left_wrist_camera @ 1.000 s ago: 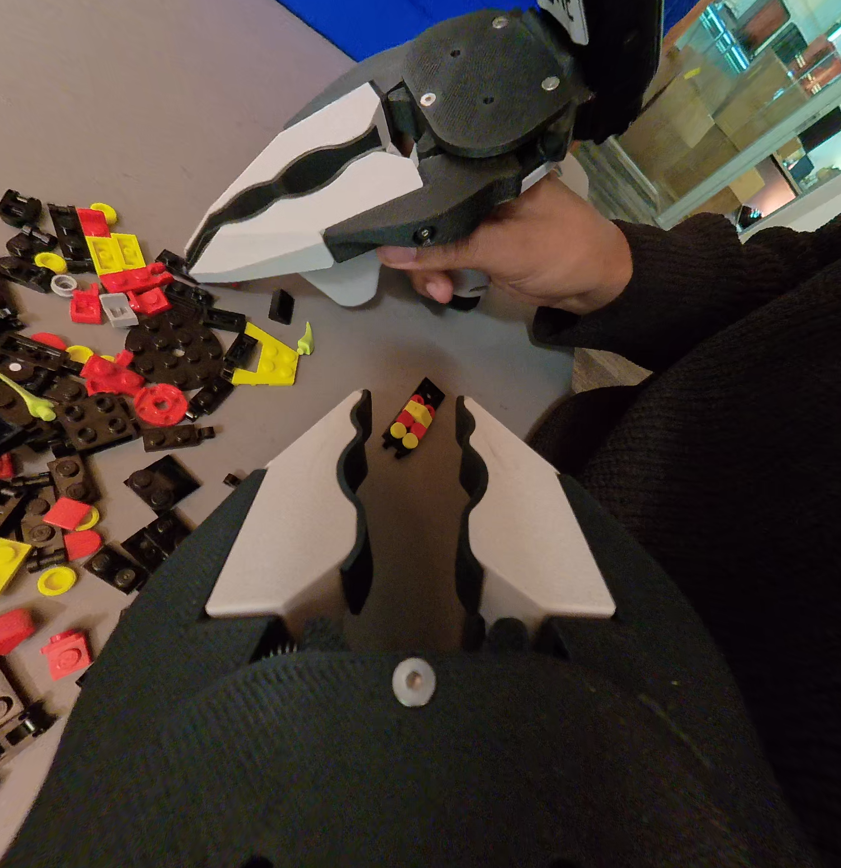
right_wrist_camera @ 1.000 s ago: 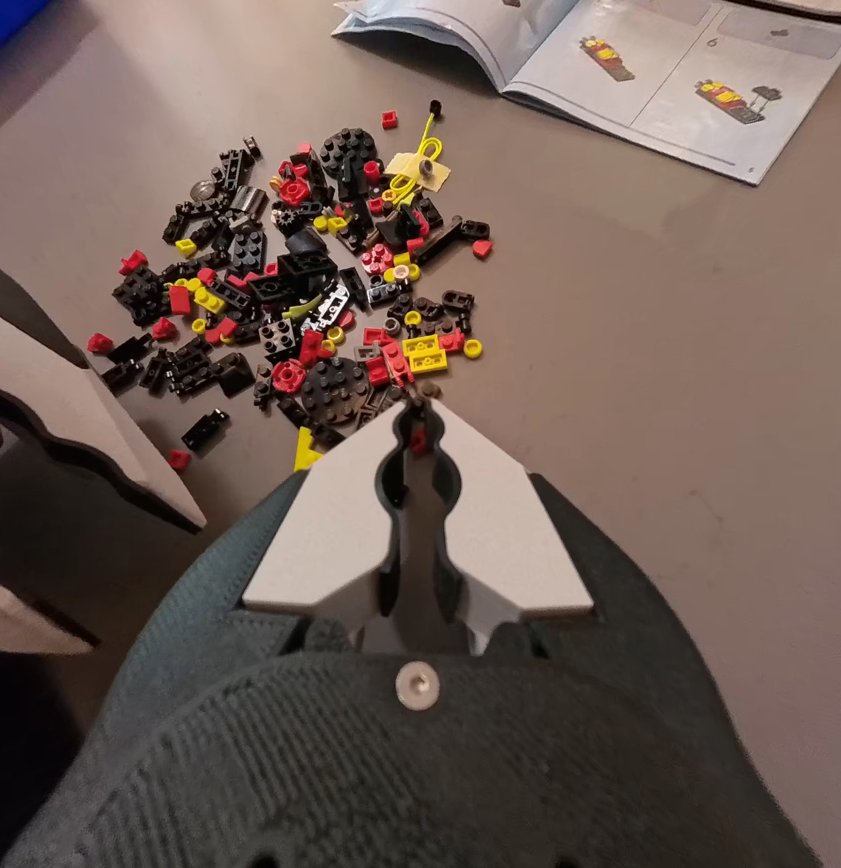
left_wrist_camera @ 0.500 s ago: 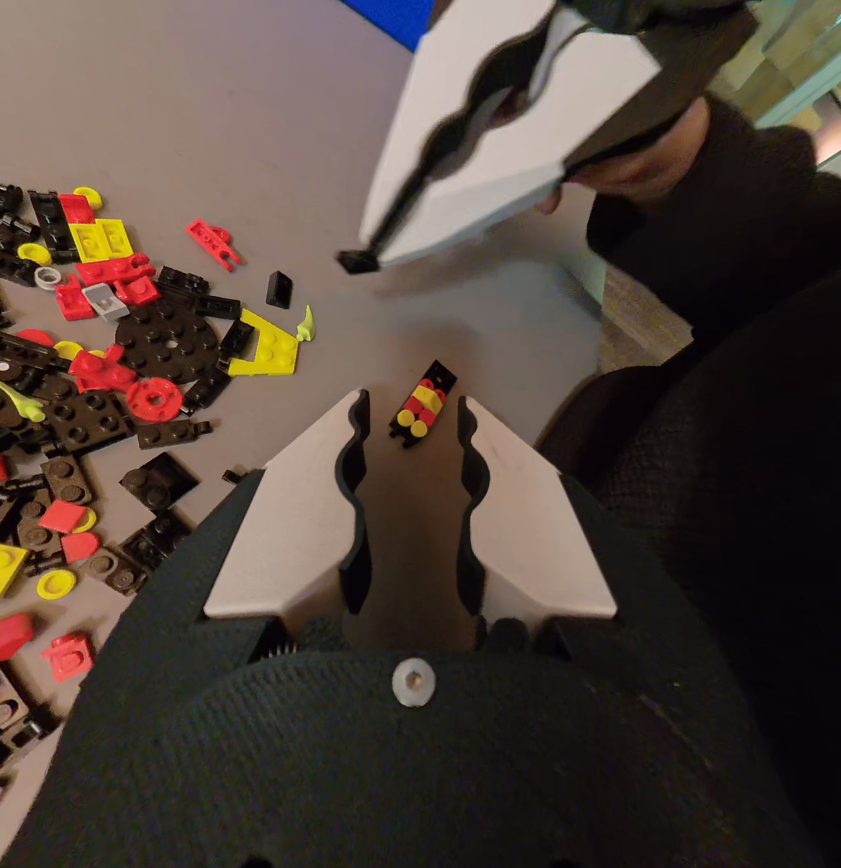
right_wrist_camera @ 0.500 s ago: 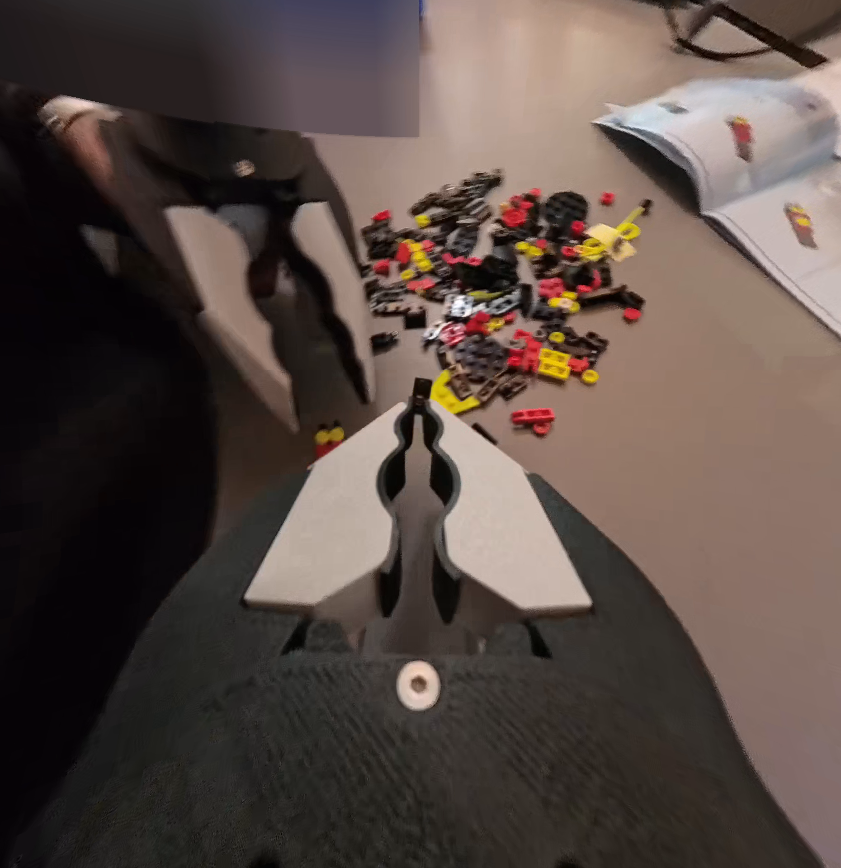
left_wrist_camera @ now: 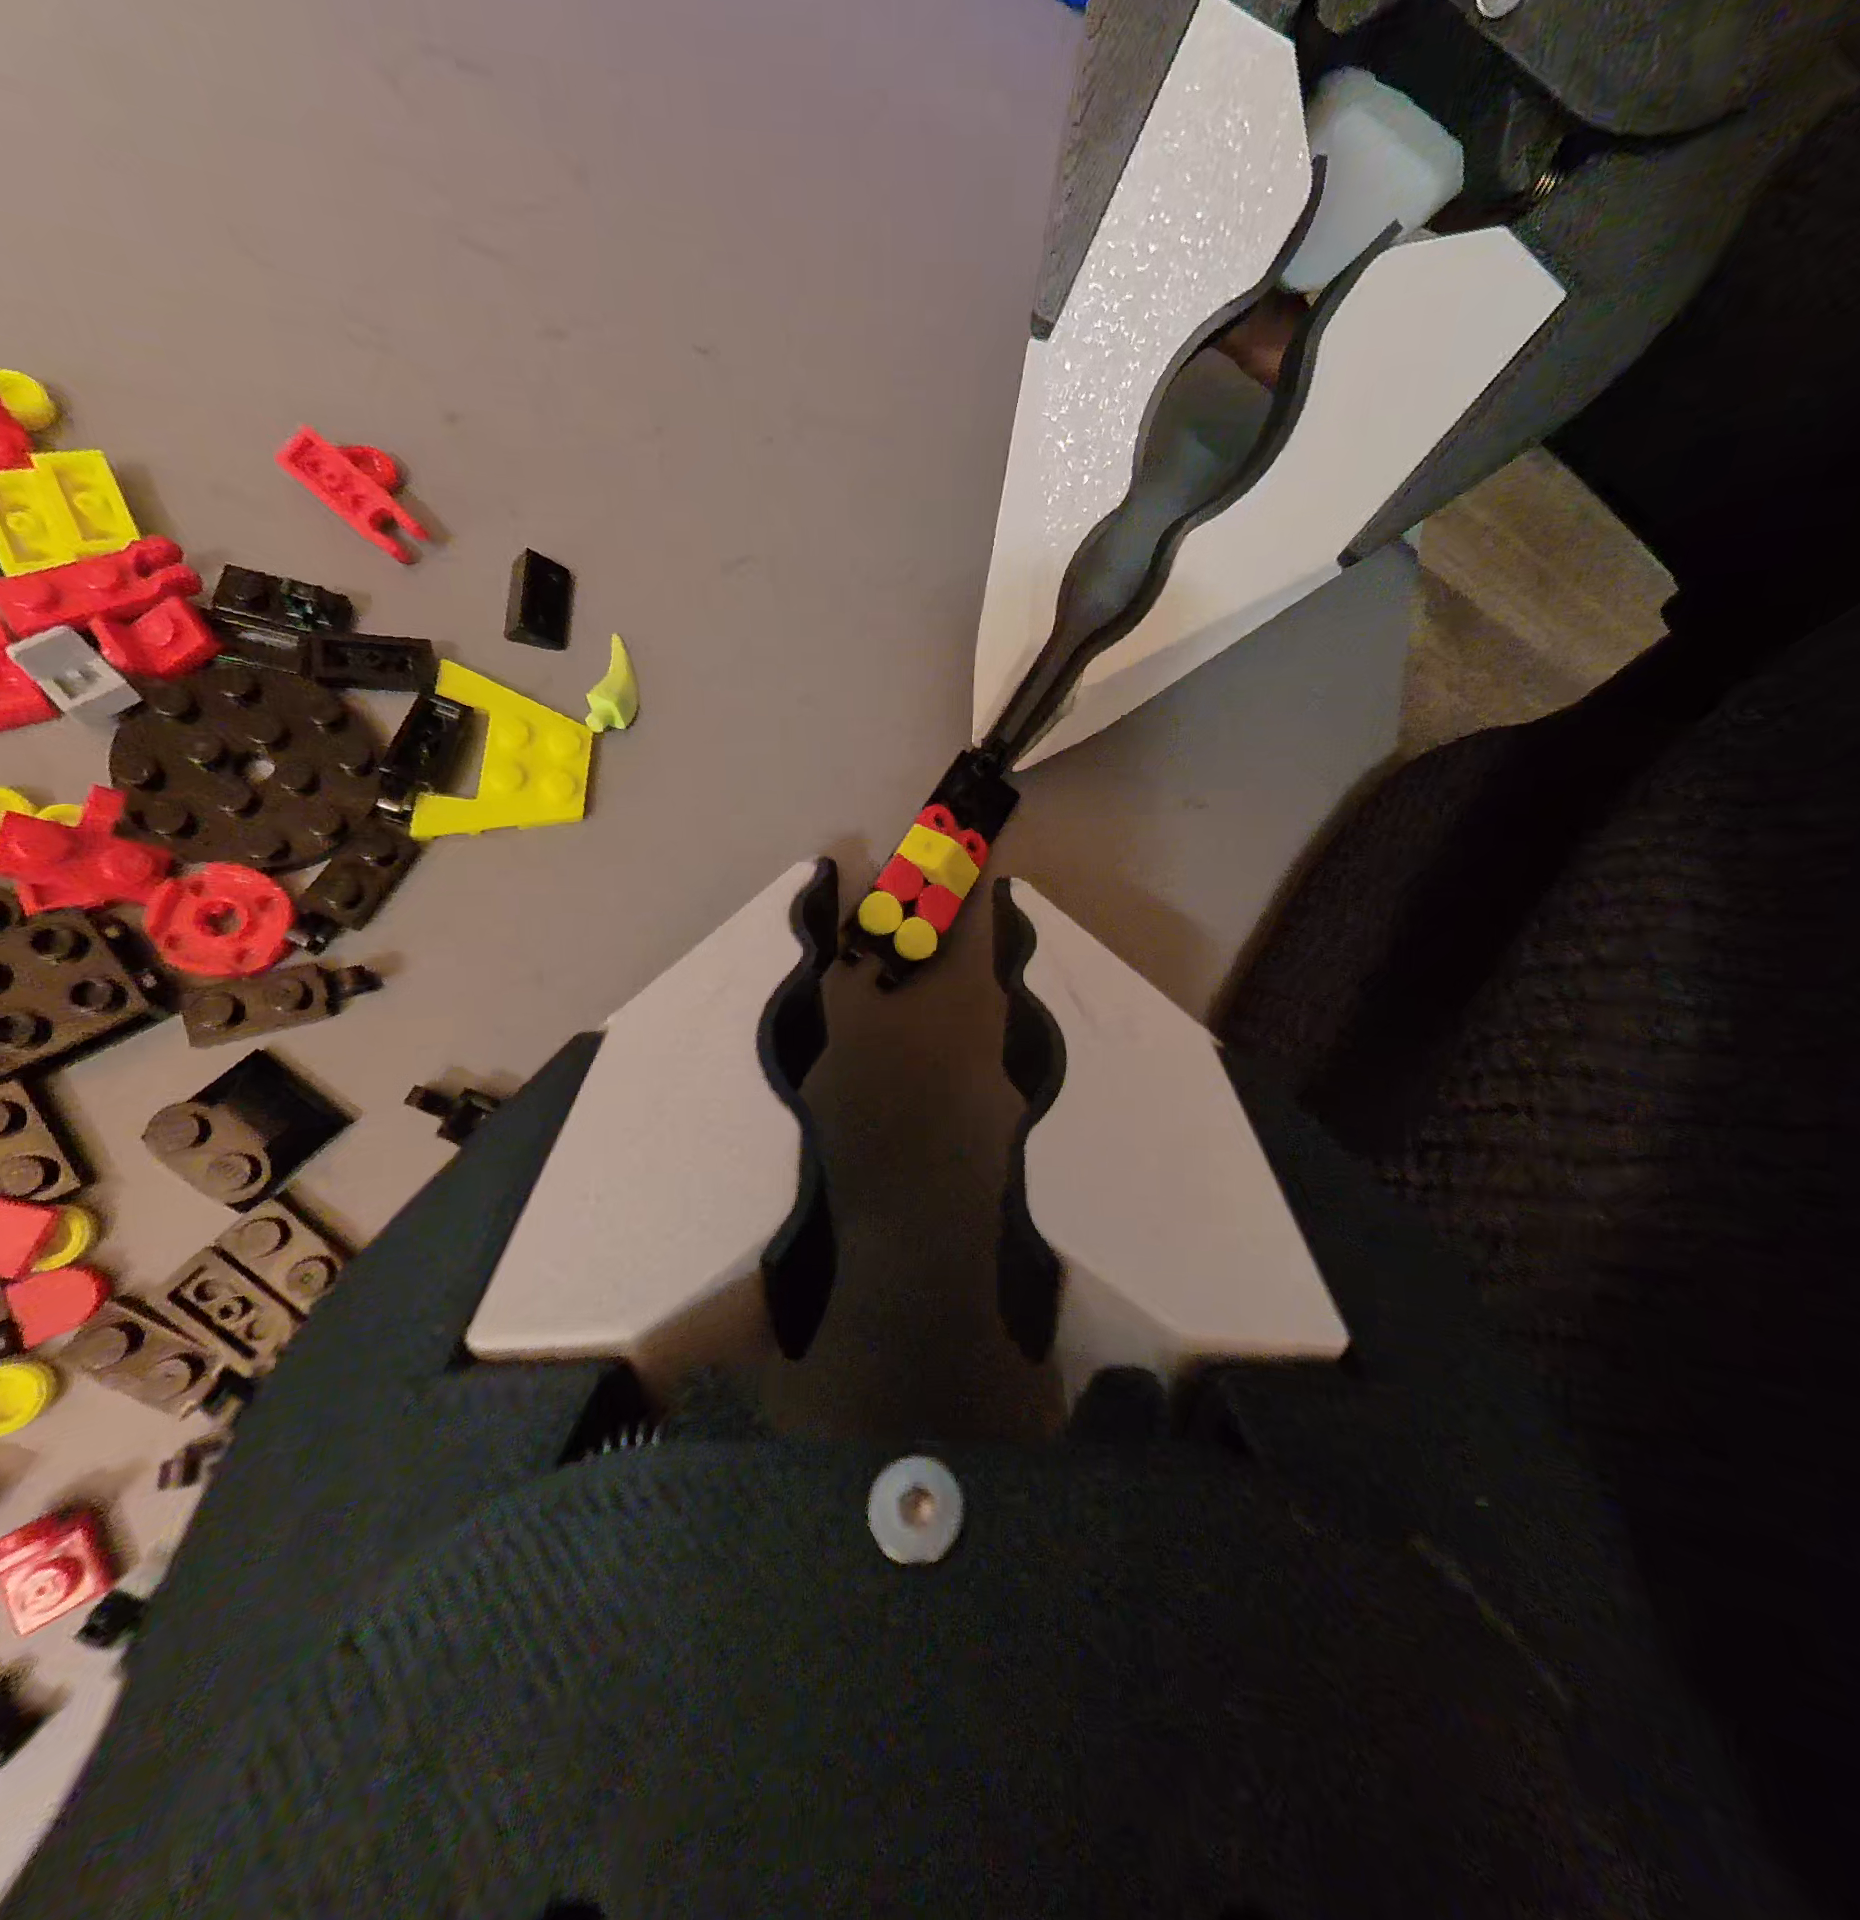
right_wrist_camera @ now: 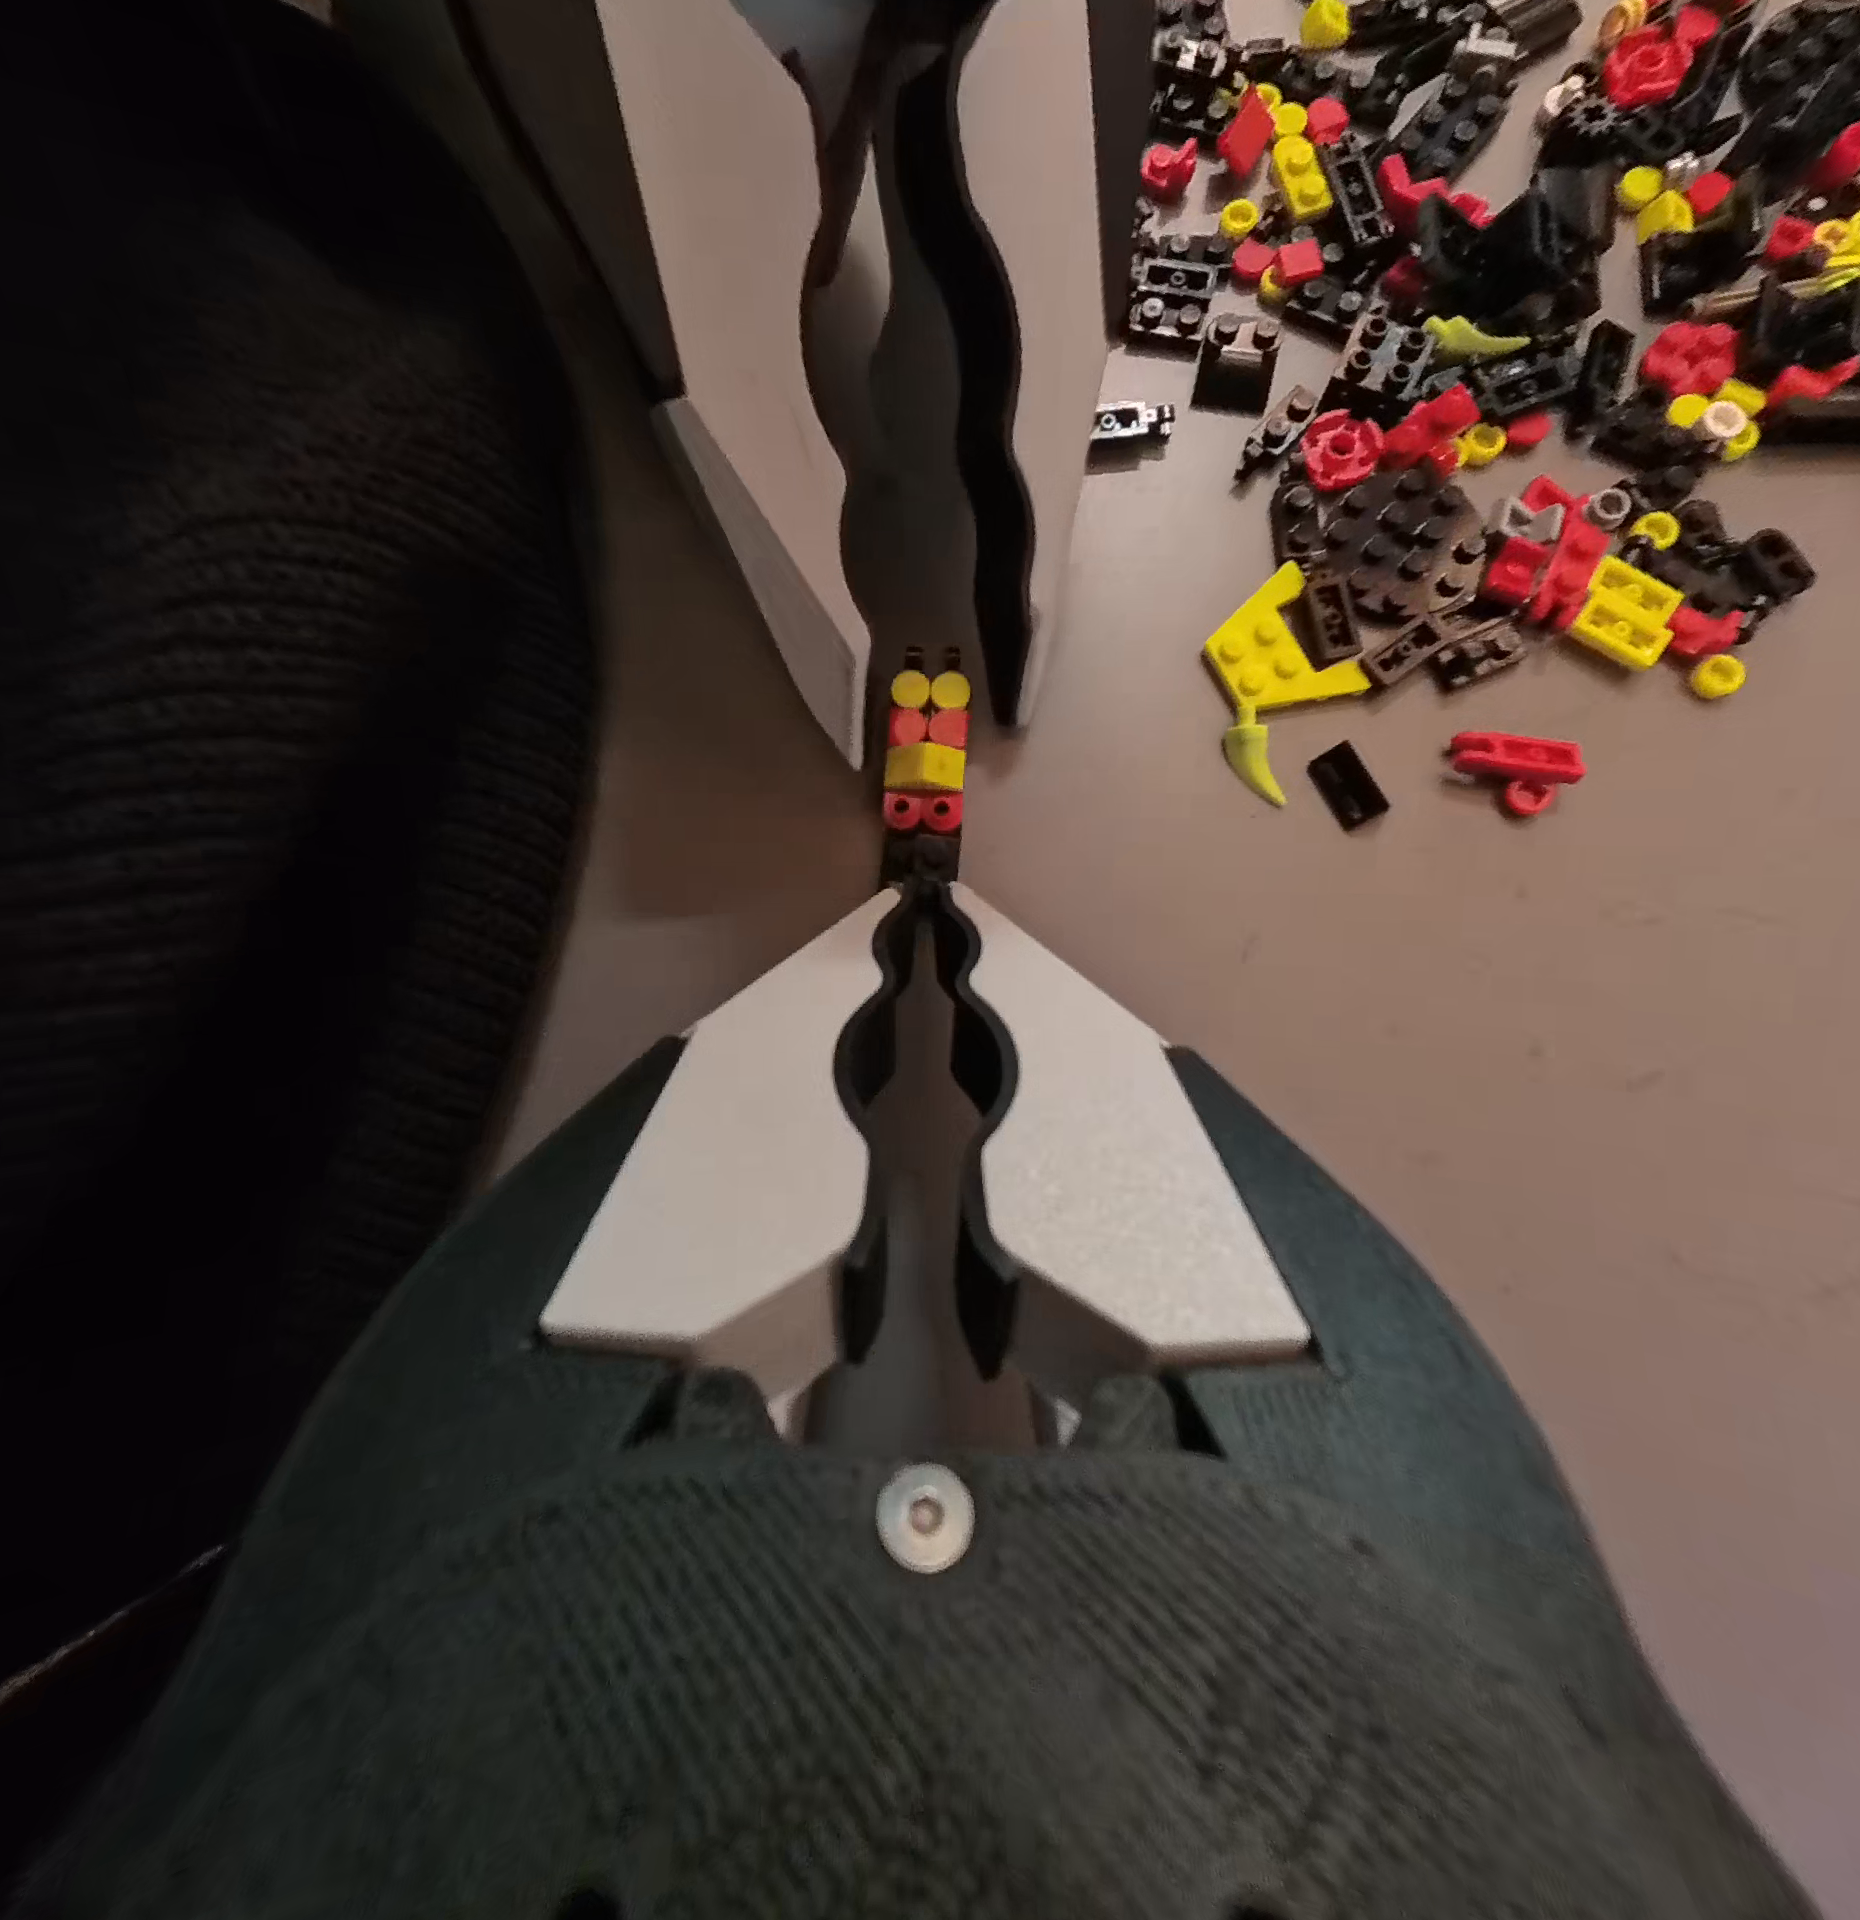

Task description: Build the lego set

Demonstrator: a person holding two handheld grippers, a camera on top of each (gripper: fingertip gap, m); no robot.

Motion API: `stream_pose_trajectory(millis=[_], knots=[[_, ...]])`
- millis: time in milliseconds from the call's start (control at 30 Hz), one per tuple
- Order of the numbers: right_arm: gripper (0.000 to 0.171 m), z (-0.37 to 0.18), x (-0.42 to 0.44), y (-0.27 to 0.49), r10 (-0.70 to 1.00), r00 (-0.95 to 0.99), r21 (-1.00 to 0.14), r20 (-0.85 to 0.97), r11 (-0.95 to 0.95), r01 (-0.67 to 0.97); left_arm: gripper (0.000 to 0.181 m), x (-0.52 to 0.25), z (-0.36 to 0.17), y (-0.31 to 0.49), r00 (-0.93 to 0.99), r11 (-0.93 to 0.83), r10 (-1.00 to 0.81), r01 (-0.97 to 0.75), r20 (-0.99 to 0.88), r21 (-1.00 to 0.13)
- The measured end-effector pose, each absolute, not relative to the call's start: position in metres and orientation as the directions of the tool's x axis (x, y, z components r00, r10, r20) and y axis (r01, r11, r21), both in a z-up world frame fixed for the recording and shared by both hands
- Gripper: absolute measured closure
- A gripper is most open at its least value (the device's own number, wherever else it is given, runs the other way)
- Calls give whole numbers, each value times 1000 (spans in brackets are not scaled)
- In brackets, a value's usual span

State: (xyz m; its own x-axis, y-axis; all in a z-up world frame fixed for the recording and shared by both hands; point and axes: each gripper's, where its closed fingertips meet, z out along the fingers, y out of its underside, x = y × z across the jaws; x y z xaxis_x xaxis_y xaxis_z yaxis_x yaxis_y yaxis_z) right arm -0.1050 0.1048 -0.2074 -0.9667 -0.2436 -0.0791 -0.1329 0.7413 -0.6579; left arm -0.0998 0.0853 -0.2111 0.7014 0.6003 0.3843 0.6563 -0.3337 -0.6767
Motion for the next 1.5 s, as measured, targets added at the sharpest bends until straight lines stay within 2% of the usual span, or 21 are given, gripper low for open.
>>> stream_pose_trajectory(millis=[233, 433, 833, 1500], knots=[[169, -208, -104, 103, -264, -963, -668, -58, 727, -159, 156, -100, -211, 86, 690, -319, 599, 671, 406, -670], [157, -212, -103, 105, -276, -961, -651, -31, 735, -190, 156, -100, -211, 85, 689, -318, 599, 673, 409, -668], [162, -202, -113, 116, -155, -986, -685, -61, 725, -72, 156, -102, -211, 84, 685, -311, 601, 676, 412, -668], [170, -209, -104, 113, -192, -976, -681, -101, 729, -73, 157, -101, -211, 84, 689, -318, 599, 672, 408, -669]])
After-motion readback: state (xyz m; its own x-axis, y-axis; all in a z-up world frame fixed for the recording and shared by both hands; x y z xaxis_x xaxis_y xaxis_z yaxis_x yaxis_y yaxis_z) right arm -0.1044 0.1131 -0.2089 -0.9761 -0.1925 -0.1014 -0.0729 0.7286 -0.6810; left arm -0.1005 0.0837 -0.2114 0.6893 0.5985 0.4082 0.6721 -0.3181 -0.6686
